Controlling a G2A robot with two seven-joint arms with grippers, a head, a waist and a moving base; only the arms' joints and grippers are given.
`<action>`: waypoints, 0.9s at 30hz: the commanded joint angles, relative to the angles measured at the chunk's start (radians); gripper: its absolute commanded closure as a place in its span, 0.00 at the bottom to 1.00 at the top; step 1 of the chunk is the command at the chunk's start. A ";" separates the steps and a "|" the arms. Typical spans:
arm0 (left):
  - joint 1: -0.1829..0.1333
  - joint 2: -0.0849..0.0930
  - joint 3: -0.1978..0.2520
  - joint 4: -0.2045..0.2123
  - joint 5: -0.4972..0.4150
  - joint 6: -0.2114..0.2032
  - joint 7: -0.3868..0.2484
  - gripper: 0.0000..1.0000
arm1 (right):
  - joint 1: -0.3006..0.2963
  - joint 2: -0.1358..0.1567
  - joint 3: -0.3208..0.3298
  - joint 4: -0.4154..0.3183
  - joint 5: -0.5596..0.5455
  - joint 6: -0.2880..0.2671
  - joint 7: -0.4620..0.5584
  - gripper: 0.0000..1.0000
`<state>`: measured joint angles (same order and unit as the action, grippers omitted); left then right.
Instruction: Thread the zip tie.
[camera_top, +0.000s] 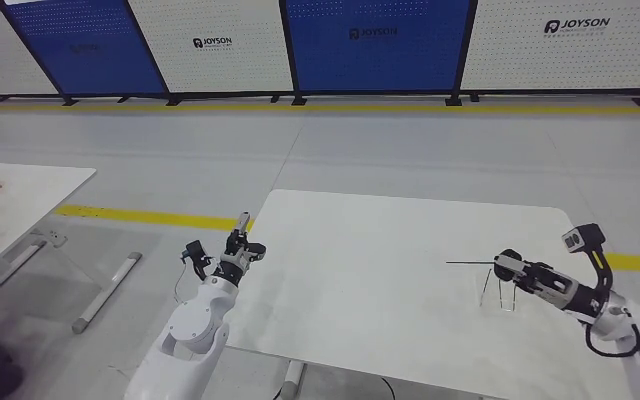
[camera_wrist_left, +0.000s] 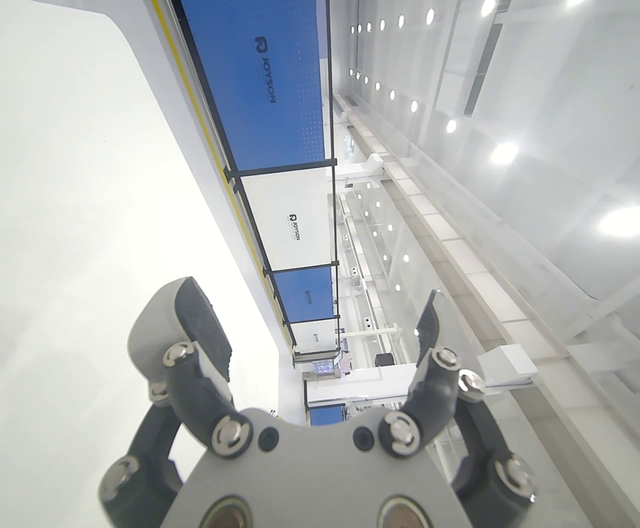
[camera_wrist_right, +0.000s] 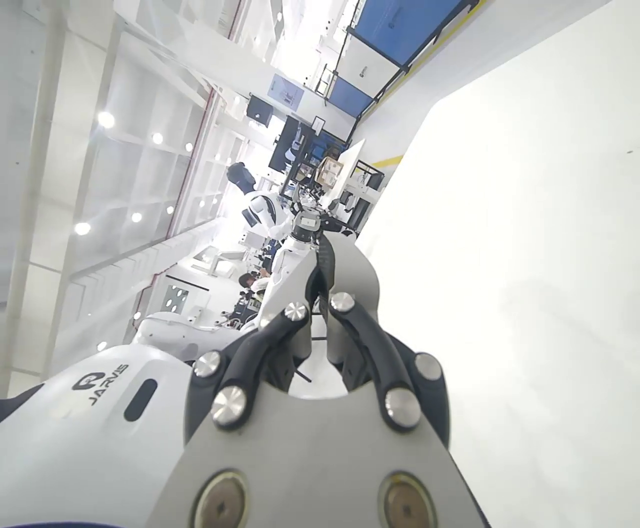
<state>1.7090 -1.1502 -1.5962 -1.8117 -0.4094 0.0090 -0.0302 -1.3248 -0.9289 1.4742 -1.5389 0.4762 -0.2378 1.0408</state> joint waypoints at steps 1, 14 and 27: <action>-0.009 0.001 0.014 -0.024 0.033 0.012 -0.023 0.00 | -0.006 -0.005 -0.025 -0.001 0.003 -0.010 -0.015 1.00; 0.003 -0.006 0.187 -0.033 0.161 0.042 -0.145 0.00 | 0.066 -0.040 -0.222 0.031 -0.076 -0.013 -0.060 1.00; -0.020 -0.012 0.232 -0.045 0.118 -0.008 -0.188 0.00 | 0.041 -0.062 -0.297 0.003 -0.112 -0.062 -0.211 1.00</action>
<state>1.6890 -1.1601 -1.3845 -1.8456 -0.3118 0.0202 -0.2321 -1.2826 -0.9846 1.2047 -1.5324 0.3789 -0.2777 0.8714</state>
